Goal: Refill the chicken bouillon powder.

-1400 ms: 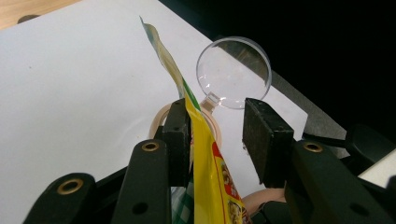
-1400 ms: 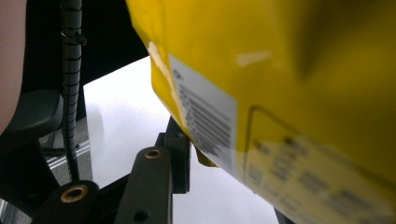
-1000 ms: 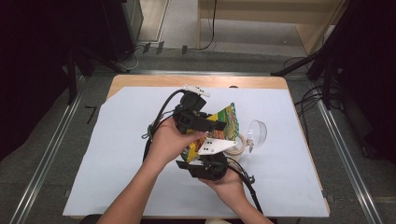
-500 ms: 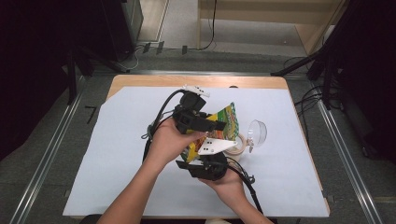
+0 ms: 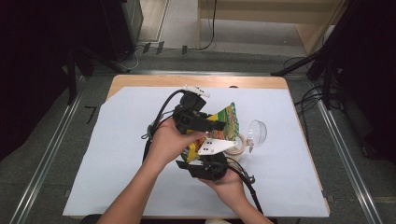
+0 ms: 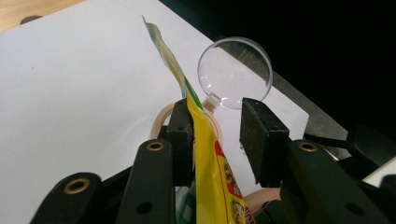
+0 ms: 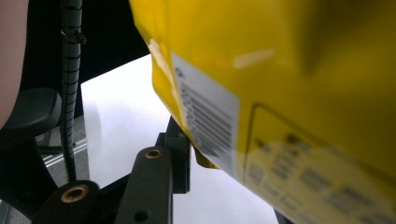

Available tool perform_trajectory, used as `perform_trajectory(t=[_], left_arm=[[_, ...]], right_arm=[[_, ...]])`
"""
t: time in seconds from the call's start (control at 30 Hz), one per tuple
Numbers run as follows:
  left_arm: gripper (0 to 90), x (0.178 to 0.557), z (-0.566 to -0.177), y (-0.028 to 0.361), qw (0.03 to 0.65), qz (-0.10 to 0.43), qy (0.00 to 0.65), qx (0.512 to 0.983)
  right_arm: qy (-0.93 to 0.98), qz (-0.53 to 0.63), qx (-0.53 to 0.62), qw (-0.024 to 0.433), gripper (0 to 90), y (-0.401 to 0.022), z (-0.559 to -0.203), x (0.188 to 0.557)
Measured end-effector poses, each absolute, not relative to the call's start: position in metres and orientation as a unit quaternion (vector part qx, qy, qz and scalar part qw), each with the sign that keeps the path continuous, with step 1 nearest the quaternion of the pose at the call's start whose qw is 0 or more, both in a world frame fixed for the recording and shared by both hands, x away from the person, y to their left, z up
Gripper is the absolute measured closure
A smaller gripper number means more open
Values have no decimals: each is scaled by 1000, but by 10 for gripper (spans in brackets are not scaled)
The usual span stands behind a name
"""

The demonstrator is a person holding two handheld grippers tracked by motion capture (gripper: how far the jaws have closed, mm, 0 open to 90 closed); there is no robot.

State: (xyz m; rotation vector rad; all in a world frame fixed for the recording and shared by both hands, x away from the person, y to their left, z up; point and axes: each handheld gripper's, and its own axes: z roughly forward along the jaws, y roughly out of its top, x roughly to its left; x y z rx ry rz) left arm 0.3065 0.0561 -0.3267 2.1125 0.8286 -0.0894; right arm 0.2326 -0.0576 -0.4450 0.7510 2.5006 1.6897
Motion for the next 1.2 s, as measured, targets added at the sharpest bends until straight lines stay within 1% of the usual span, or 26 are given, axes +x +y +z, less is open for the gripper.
perform_trajectory(t=[0.13, 0.27, 0.9, 1.1, 1.2], left_arm=[[702, 306, -326, 57, 423, -39, 334, 841], [713, 305, -325, 57, 425, -42, 334, 840], [699, 310, -326, 56, 426, -35, 332, 841], [699, 316, -328, 57, 427, -48, 337, 838], [697, 317, -328, 56, 425, -45, 335, 840]], right_arm=[[805, 543, 239, 18, 691, -57, -445, 232], [806, 542, 239, 19, 695, -57, -445, 233], [801, 548, 241, 17, 695, -58, -441, 232], [802, 545, 244, 10, 687, -58, -439, 232], [802, 544, 245, 11, 687, -58, -439, 233]])
